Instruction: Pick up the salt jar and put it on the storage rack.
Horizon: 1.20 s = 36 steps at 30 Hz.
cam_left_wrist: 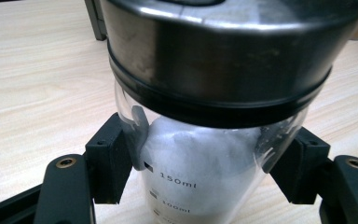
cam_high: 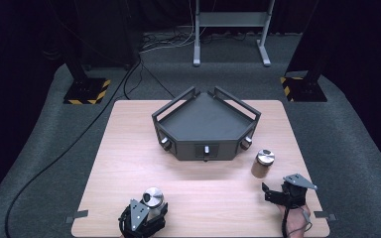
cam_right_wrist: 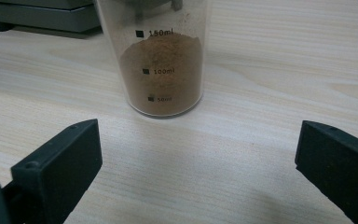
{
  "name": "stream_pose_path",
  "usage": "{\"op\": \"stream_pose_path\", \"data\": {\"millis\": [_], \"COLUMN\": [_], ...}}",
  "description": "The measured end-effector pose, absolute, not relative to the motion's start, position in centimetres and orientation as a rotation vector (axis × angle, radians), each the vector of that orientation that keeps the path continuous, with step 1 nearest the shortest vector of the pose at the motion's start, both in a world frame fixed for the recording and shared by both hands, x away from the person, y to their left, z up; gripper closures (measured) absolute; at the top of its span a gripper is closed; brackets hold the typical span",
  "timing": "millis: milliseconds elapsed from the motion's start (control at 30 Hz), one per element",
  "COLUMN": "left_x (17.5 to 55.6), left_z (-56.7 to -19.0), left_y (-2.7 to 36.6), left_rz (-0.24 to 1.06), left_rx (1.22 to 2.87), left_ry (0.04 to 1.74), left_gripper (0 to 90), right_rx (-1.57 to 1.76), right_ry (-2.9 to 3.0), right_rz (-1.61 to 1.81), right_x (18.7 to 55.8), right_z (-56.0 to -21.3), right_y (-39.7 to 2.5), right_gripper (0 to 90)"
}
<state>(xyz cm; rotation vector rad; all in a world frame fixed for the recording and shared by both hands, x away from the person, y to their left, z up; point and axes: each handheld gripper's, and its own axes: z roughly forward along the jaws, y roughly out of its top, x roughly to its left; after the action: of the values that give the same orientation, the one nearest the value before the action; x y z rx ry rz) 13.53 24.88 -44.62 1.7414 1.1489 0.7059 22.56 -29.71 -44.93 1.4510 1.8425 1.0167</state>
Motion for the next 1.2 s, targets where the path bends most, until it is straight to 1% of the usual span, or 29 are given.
{"op": "stream_pose_path", "data": {"millis": [1200], "left_x": [15.4], "left_z": [-42.7], "left_y": [24.7], "left_rz": [0.705], "left_rx": [1.765], "left_ry": [1.087], "left_gripper": [31.2], "right_rx": [1.452], "right_ry": [1.859], "right_rz": [1.001], "right_x": [22.8], "right_z": [-44.8], "right_y": [-29.6], "right_gripper": [0.0]}}
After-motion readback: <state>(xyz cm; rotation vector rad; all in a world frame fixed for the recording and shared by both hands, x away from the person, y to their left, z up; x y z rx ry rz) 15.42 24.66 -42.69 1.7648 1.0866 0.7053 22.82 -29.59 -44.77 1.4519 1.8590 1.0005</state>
